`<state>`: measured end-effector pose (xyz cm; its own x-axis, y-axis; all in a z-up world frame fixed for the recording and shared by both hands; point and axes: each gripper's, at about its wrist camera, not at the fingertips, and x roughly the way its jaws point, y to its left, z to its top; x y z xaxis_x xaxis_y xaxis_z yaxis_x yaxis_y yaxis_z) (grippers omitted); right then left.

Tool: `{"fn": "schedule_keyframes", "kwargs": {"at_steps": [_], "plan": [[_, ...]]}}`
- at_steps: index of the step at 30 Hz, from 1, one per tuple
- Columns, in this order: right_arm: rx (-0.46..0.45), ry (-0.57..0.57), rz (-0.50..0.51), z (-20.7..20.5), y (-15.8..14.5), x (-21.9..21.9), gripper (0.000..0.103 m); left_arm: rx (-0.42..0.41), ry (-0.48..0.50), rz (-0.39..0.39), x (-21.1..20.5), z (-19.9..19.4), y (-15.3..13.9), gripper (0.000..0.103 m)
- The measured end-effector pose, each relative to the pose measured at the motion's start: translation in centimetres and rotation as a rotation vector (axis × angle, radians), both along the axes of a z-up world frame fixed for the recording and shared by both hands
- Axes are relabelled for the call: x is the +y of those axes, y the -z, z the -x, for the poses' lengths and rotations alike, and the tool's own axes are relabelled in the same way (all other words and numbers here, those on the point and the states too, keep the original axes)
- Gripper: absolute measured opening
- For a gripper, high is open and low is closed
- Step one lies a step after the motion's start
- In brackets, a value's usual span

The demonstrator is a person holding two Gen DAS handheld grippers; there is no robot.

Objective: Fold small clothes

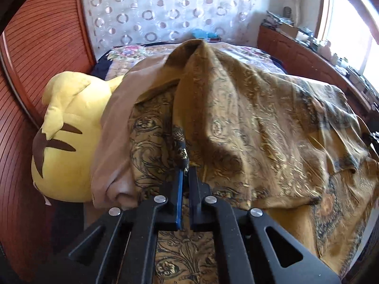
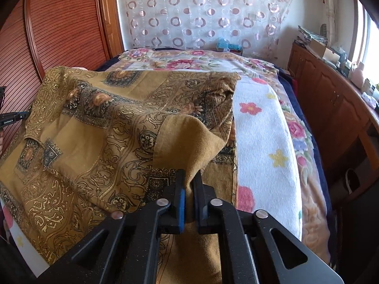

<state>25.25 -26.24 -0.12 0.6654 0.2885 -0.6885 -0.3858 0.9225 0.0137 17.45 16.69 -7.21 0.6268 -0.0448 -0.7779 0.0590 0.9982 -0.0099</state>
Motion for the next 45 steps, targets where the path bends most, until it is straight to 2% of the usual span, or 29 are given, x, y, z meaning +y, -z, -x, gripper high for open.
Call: {"fn": "schedule_keyframes", "kwargs": {"at_steps": [3, 9, 15, 20, 25, 32, 37, 40, 42, 45], "plan": [[-0.046, -0.002, -0.004, 0.8, -1.1, 0.0, 0.003, -0.066, 0.006, -0.002, -0.5, 1.5, -1.7, 0.004], [-0.124, 0.007, -0.076, 2.2, -3.9, -1.2, 0.003, -0.196, -0.013, 0.062, -0.6, 6.4, -5.6, 0.004], [-0.157, -0.013, -0.137, 4.1, -5.6, -2.1, 0.003, -0.24, -0.003, 0.087, -0.5, 10.3, -7.2, 0.004], [-0.163, -0.023, -0.168, 7.0, -6.2, -4.0, 0.003, -0.24, -0.003, 0.132, -0.2, 14.5, -7.5, 0.004], [-0.134, -0.007, -0.159, 10.4, -4.6, -6.2, 0.003, -0.191, -0.019, 0.149, -0.5, 17.6, -5.4, 0.004], [-0.058, -0.002, -0.08, 11.7, -1.9, -6.5, 0.003, -0.112, -0.05, 0.118, -0.7, 17.8, -2.3, 0.004], [-0.032, 0.002, -0.081, 10.9, -1.3, -5.6, 0.004, -0.113, -0.06, 0.103, -0.9, 17.7, -2.1, 0.004], [-0.028, 0.002, -0.075, 10.7, -1.8, -5.1, 0.009, -0.114, -0.061, 0.1, -0.9, 17.7, -2.0, 0.004], [-0.034, 0.012, -0.06, 11.4, -2.4, -5.4, 0.019, -0.111, -0.062, 0.092, -0.9, 17.6, -2.0, 0.016], [-0.056, 0.028, -0.046, 11.7, -2.9, -5.5, 0.03, -0.114, -0.068, 0.079, -0.9, 17.4, -2.1, 0.025]]}}
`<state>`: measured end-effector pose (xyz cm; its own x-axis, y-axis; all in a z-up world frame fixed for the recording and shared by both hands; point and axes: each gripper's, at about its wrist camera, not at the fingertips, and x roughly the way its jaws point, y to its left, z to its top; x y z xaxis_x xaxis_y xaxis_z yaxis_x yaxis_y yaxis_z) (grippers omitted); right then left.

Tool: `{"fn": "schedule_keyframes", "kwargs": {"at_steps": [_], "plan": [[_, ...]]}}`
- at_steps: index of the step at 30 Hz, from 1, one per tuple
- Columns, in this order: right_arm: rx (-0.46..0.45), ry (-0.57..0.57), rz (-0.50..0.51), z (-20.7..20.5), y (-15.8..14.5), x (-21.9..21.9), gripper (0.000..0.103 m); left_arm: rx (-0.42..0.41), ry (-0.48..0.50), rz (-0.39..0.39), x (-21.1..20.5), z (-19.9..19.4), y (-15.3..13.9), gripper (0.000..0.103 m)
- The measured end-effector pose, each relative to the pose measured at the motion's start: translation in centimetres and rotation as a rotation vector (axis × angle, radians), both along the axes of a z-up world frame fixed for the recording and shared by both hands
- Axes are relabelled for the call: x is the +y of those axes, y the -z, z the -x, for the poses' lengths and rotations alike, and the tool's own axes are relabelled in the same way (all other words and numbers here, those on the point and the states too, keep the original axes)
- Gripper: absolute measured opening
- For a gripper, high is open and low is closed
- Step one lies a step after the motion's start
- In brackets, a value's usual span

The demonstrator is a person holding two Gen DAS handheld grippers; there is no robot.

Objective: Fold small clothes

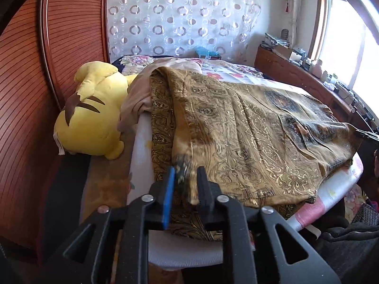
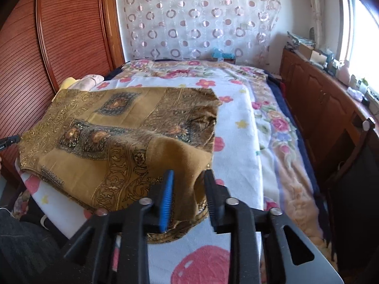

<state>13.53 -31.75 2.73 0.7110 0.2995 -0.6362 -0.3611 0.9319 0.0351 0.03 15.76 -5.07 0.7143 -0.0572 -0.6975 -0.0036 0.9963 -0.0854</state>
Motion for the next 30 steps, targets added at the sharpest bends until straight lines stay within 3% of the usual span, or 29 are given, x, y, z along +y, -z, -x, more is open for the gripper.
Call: {"fn": "schedule_keyframes", "kwargs": {"at_steps": [3, 10, 15, 20, 26, 30], "plan": [[-0.017, 0.004, -0.007, 0.7, -0.3, 0.0, 0.034, -0.018, 0.0, 0.001, -0.1, 0.0, -0.3, 0.038], [-0.053, -0.004, 0.003, -0.1, -0.3, 0.6, 0.036, 0.044, -0.003, -0.012, -0.3, -1.2, 1.7, 0.038], [-0.038, 0.009, -0.003, -4.9, -0.5, 0.9, 0.036, 0.091, -0.042, -0.022, 0.2, -2.0, 3.5, 0.039], [0.009, 0.027, -0.015, -8.0, 0.4, 1.9, 0.036, 0.083, -0.061, -0.03, 0.5, -1.7, 4.0, 0.042], [0.008, -0.031, 0.032, -6.2, 1.7, 4.7, 0.037, 0.073, -0.068, -0.041, 0.3, -1.7, 4.1, 0.044], [-0.008, -0.088, 0.092, -4.6, 3.0, 6.6, 0.051, 0.065, -0.072, -0.036, 0.5, -1.8, 4.2, 0.045]]}}
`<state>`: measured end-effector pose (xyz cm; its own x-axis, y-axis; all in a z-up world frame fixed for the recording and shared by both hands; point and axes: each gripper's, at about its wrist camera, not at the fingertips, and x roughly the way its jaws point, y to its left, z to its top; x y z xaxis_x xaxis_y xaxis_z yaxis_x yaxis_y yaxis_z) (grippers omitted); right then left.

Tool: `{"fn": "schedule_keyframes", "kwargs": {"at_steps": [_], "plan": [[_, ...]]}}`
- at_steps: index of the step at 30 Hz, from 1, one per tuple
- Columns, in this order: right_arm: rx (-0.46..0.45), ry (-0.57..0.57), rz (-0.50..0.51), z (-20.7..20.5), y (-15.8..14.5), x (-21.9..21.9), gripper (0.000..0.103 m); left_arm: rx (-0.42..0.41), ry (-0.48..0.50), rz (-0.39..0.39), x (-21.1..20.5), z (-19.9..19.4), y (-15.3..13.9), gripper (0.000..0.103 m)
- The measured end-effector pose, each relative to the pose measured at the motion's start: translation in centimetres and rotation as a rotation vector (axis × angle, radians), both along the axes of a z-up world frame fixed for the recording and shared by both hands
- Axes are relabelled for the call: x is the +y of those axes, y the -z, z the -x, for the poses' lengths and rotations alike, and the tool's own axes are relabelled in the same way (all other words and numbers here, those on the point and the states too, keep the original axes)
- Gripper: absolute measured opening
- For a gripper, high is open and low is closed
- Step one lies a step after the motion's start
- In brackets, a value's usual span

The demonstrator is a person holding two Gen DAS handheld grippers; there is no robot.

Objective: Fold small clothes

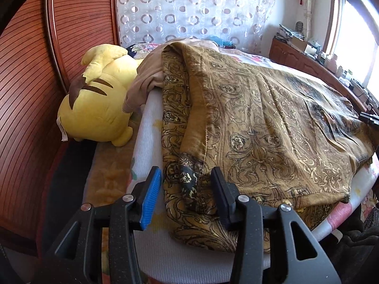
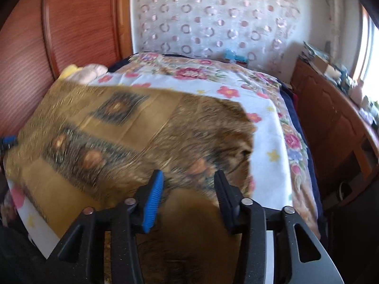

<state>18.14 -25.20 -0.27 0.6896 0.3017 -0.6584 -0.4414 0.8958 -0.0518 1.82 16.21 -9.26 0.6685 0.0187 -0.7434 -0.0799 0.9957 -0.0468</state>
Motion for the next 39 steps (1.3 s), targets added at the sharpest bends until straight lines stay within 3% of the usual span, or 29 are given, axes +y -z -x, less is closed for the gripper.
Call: {"fn": "schedule_keyframes", "kwargs": {"at_steps": [2, 9, 19, 22, 25, 26, 31, 39], "plan": [[0.014, -0.007, 0.002, 0.2, 0.9, 0.4, 0.056, -0.003, -0.004, -0.001, 0.0, 0.0, 0.0, 0.045], [0.058, 0.014, -0.016, -1.0, 2.8, 0.1, 0.059, 0.01, -0.004, -0.009, 0.0, 0.1, 0.0, 0.045], [0.057, 0.017, -0.029, -1.1, 3.1, 0.0, 0.062, 0.034, -0.012, 0.003, 0.1, 0.3, -0.1, 0.045], [0.058, 0.017, -0.033, -1.1, 3.1, 0.1, 0.062, 0.037, 0.037, 0.018, -0.3, -0.2, -0.1, 0.044], [0.058, 0.017, -0.034, -1.1, 3.1, 0.1, 0.062, 0.044, 0.079, 0.046, -0.6, -0.6, -0.3, 0.011], [0.058, 0.017, -0.034, -1.1, 3.1, 0.1, 0.062, 0.044, 0.081, 0.052, -0.7, -0.7, -0.3, 0.007], [0.06, 0.017, -0.04, -1.1, 3.1, 0.0, 0.063, -0.076, 0.103, 0.065, -2.0, -0.5, -3.8, 0.005], [0.057, 0.04, -0.015, -0.4, 2.6, -0.1, 0.063, -0.258, 0.254, 0.09, -8.0, -2.6, -11.5, 0.005]]}}
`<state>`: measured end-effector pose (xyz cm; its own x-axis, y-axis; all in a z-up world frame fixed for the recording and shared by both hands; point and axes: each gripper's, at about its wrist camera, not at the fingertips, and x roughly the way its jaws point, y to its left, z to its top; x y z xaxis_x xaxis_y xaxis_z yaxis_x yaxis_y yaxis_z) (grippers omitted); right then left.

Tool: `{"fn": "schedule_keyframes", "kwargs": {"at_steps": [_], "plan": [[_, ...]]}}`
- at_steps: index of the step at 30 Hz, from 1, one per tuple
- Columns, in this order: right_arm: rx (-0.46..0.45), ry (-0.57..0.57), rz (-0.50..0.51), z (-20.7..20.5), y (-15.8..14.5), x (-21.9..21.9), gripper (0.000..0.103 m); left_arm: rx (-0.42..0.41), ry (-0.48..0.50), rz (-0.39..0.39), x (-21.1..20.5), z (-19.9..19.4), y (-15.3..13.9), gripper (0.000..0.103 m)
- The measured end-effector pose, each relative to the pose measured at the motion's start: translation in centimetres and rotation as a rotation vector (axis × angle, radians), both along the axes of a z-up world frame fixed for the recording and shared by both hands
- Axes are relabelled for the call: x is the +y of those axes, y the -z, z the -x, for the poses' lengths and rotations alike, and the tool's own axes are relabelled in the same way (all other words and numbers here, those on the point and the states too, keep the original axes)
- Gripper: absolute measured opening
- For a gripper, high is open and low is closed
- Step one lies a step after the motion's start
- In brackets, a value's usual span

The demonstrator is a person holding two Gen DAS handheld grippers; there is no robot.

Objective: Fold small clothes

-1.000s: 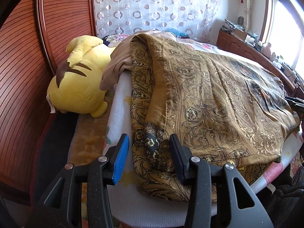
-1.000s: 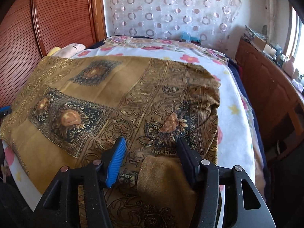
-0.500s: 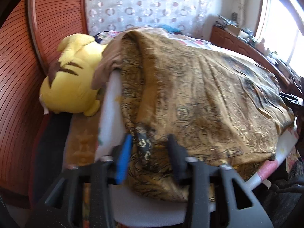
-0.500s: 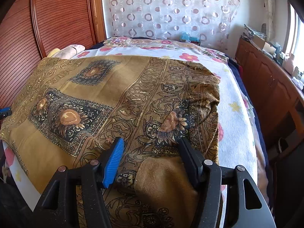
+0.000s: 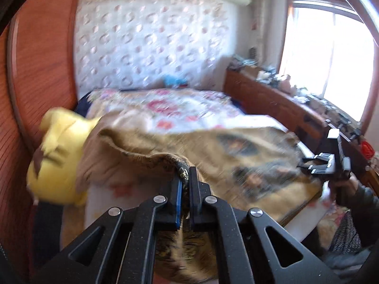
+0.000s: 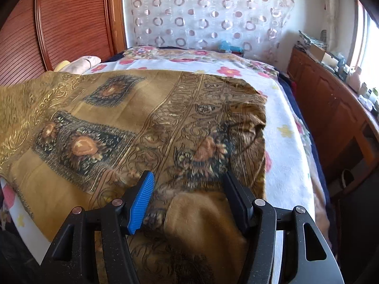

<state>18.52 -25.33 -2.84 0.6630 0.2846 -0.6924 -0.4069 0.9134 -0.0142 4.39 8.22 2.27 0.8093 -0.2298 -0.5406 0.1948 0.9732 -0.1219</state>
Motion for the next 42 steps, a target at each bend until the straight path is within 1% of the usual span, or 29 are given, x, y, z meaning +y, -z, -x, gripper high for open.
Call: {"fn": "schedule_keyframes", "kwargs": {"at_steps": [3, 5, 8, 10, 13, 16, 17, 18, 19, 20, 21, 22, 25, 29, 32, 35, 38, 42], "plan": [[-0.05, -0.008, -0.04, 1.7, -1.7, -1.0, 0.063, -0.041, 0.085, -0.001, -3.9, -1.9, -2.3, 0.005], [-0.065, -0.001, -0.069, 2.7, -2.8, -2.0, 0.063, -0.06, 0.141, 0.0, -6.3, -3.0, -3.5, 0.005], [-0.089, 0.006, -0.084, 4.2, -3.9, -3.1, 0.063, -0.071, 0.244, 0.004, -10.7, -4.6, -4.9, 0.005], [-0.108, 0.015, -0.085, 4.9, -4.5, -3.7, 0.063, -0.085, 0.306, -0.013, -13.9, -5.5, -5.8, 0.005], [-0.147, 0.046, -0.068, 5.9, -5.0, -4.7, 0.063, -0.087, 0.362, -0.014, -17.1, -6.3, -6.8, 0.005], [-0.162, 0.068, -0.093, 6.5, -5.5, -5.7, 0.063, -0.051, 0.414, -0.01, -19.2, -6.7, -6.7, 0.005], [-0.158, 0.069, -0.101, 6.6, -5.5, -5.7, 0.063, -0.047, 0.421, -0.014, -19.5, -6.7, -6.5, 0.012], [-0.155, 0.07, -0.107, 6.7, -5.4, -5.8, 0.063, -0.049, 0.429, -0.019, -19.8, -6.5, -6.3, 0.023], [-0.152, 0.07, -0.108, 6.8, -5.3, -5.8, 0.063, -0.053, 0.431, -0.026, -19.7, -6.3, -6.1, 0.027], [-0.15, 0.069, -0.105, 6.8, -5.1, -5.6, 0.063, -0.056, 0.428, -0.039, -19.6, -6.0, -5.9, 0.035], [-0.147, 0.067, -0.101, 6.8, -4.9, -5.4, 0.063, -0.053, 0.421, -0.053, -19.5, -5.7, -5.7, 0.039], [-0.142, 0.063, -0.101, 6.7, -4.7, -5.2, 0.063, -0.051, 0.404, -0.063, -19.0, -5.3, -5.4, 0.039], [-0.132, 0.04, -0.102, 6.4, -4.6, -4.2, 0.063, -0.037, 0.365, -0.054, -17.2, -4.7, -4.3, 0.039], [-0.119, -0.002, -0.108, 5.9, -4.9, -2.7, 0.063, -0.012, 0.271, -0.064, -14.5, -4.2, -2.2, 0.039], [-0.114, -0.047, -0.087, 5.6, -4.6, -0.7, 0.063, 0.016, 0.225, -0.044, -13.0, -3.9, -0.7, 0.039], [-0.099, -0.092, -0.064, 4.8, -4.0, 0.9, 0.063, 0.043, 0.18, -0.047, -12.0, -3.9, 0.9, 0.039], [-0.079, -0.108, -0.038, 3.4, -3.2, 2.1, 0.063, 0.063, 0.151, -0.056, -11.3, -3.8, 2.1, 0.039], [-0.06, -0.112, -0.012, 1.5, -2.7, 3.0, 0.063, 0.075, 0.133, -0.047, -10.5, -3.5, 3.0, 0.039]]}}
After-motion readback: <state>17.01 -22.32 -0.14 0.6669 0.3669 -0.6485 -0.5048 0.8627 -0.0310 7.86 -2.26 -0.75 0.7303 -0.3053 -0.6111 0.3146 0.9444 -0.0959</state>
